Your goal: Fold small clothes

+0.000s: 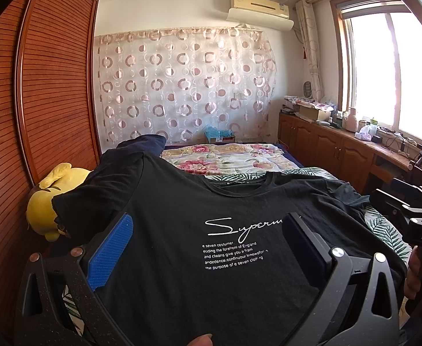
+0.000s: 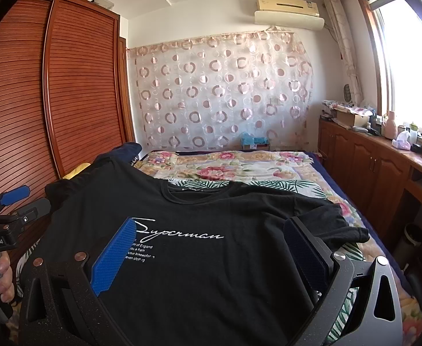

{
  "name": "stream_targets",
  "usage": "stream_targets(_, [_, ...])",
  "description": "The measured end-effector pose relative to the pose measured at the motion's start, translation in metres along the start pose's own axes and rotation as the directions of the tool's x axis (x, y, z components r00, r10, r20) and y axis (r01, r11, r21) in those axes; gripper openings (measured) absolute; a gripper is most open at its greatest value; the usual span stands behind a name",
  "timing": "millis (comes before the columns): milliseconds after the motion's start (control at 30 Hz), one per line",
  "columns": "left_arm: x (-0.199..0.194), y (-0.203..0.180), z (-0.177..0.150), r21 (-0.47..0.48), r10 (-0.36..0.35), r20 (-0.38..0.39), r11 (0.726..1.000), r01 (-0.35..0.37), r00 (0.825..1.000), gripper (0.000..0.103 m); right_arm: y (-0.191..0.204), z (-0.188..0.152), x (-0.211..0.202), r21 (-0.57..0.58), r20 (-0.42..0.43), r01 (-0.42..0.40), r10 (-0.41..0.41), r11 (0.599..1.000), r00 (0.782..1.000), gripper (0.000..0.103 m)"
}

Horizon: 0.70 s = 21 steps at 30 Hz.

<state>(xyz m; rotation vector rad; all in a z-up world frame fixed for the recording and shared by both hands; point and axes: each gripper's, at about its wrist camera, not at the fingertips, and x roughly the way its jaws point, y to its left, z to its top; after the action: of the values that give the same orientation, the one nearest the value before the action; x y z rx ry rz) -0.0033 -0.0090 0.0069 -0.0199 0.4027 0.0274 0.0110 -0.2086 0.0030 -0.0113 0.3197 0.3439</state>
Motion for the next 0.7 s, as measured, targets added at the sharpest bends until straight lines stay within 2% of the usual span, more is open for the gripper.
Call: stream_targets(700, [-0.0002, -0.002, 0.0, 0.001, 0.002, 0.003, 1.0, -0.002, 1.0, 0.103, 0.0009, 0.0006, -0.0007, 0.0, 0.003, 0.0, 0.0, 1.0, 1.0, 0.102])
